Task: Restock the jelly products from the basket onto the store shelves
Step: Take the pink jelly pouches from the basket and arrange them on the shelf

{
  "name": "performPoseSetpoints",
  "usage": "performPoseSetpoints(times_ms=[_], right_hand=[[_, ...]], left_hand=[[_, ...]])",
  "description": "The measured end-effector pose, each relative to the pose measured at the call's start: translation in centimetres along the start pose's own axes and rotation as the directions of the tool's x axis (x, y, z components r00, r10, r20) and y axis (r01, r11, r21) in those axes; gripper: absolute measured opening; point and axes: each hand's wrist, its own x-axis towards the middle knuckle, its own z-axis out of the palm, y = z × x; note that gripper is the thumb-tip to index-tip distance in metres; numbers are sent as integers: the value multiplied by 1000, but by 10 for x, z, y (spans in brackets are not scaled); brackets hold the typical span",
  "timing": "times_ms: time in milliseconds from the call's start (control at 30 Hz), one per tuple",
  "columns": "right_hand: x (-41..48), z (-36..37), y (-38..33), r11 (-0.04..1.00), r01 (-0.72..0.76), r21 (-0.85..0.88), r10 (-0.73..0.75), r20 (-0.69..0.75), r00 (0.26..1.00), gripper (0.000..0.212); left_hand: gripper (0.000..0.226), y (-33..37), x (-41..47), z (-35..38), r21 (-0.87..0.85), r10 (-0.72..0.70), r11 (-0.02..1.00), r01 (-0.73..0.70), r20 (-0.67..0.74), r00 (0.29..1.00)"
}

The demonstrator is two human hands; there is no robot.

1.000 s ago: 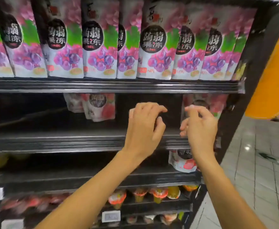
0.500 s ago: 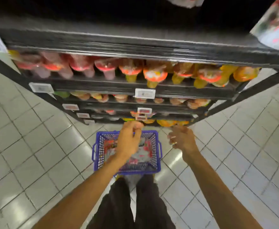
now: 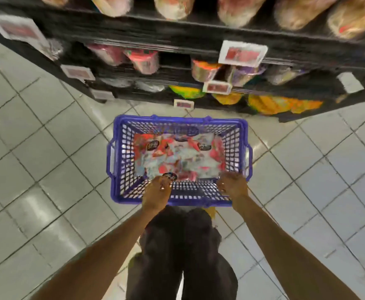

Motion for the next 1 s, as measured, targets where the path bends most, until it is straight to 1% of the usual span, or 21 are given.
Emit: performPoseSetpoints(times_ms=[67,133,200,233,267,333,367,433,467,533,567,600,667,700,733,767,800,833,867,933,1000], right_hand=[[46,16,17,999,3,-55,-3,-7,1000,25],[87,30,29,995,14,-96,-18,-46,999,21],[126,42,36,969,85,-231,-128,-177,976,13],[143,47,38,949,123,-289,-191,-221,957,16],[158,52,38,938,155,-311,-230,-221,948,21],[181,62,38,933,170,-317,-239,-195,951,35],[190,66,38,926,146,-349,-224,-194,955,42],[205,75,41,905,97,-414,-190,-190,963,47],[211,78,42,901,67,-429,-163,-191,968,50],[216,83,44,884,15,-468,-129,-213,968,68],[217,84,45,881,11,-474,-118,-197,973,68],[216,83,43,894,30,-448,-114,-163,980,61],[214,79,38,967,7,-253,-29,-84,996,42],[209,75,34,991,-49,-125,44,-44,998,37],[204,70,32,993,-115,-25,115,-7,993,31],[196,64,31,985,-168,44,167,31,986,27],[188,57,30,974,-201,109,193,79,978,23],[177,51,29,954,-228,193,202,145,968,21],[165,44,27,924,-257,283,197,224,954,19],[139,31,25,869,-288,403,143,352,925,20],[114,18,27,853,-253,456,55,405,913,24]], left_hand=[[27,-16,36,17,13,-40,999,40,-2,999],[45,-32,71,32,57,-23,998,21,42,999],[69,-46,100,43,139,-9,990,-2,79,997],[74,-50,111,47,155,-11,988,-2,80,997],[74,-53,122,51,161,-10,987,-1,62,998],[63,-56,138,57,216,41,976,-37,-12,999],[58,-57,145,59,267,76,962,-61,-47,996],[54,-58,152,62,328,121,941,-83,-95,988],[53,-59,154,64,344,131,935,-88,-102,986],[44,-63,152,69,417,161,902,-111,-86,983],[37,-64,150,70,473,169,873,-121,-59,984],[32,-63,146,70,519,166,845,-128,-27,986],[25,-59,137,63,543,183,823,-164,19,983],[21,-56,132,57,494,200,849,-186,26,979],[17,-51,126,49,354,193,914,-197,47,980],[14,-43,117,39,131,170,974,-185,116,979],[12,-34,107,29,-106,178,981,-160,196,964],[9,-24,96,19,-287,199,950,-126,240,950],[8,-15,87,11,-367,200,925,-99,248,948],[7,2,72,-1,-413,142,909,-51,194,971],[16,19,58,-8,-515,20,855,54,136,991]])
